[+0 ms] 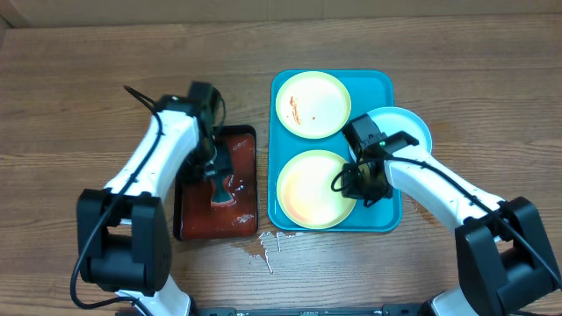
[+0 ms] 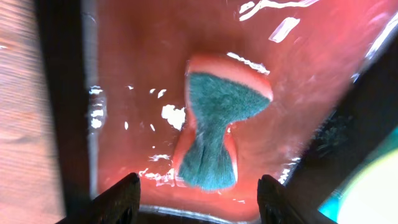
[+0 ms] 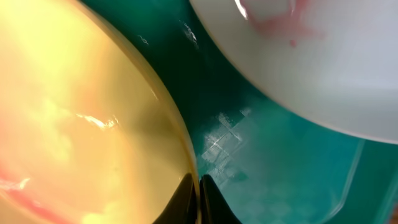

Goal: Clean dirty plates on tray and stack at the side

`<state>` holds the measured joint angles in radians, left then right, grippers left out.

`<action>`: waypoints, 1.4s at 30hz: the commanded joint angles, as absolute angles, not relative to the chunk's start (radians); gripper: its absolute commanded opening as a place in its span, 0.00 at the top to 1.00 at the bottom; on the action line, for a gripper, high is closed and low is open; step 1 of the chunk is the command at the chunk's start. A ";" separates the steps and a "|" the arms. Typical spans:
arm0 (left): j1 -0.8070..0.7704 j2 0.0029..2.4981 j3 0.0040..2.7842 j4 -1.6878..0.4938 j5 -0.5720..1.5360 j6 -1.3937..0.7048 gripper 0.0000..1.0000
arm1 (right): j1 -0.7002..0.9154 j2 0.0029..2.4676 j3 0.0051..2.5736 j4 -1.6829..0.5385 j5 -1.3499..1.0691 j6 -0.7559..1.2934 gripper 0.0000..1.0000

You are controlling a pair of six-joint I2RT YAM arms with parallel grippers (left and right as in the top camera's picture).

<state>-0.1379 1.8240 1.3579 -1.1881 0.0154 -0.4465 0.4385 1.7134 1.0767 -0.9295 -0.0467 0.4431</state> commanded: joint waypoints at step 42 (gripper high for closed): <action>0.157 1.602 1.755 -1.380 0.192 -0.415 0.00 | 1.240 1.797 1.533 -0.876 1.243 0.466 0.96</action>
